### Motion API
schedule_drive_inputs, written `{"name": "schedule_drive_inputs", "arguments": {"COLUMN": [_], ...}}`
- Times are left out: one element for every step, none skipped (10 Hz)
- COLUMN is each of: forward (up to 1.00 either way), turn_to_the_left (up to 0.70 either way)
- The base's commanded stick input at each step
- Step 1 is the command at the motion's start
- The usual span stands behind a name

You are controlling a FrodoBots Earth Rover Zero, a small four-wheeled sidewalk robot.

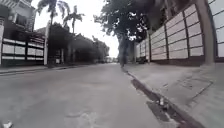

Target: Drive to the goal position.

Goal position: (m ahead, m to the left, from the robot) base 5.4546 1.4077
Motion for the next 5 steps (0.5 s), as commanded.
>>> {"name": "schedule_drive_inputs", "arguments": {"forward": [1.00,1.00,1.00,1.00,1.00], "turn_to_the_left": [-0.37,-0.39,-0.34,-0.27,-0.09]}}
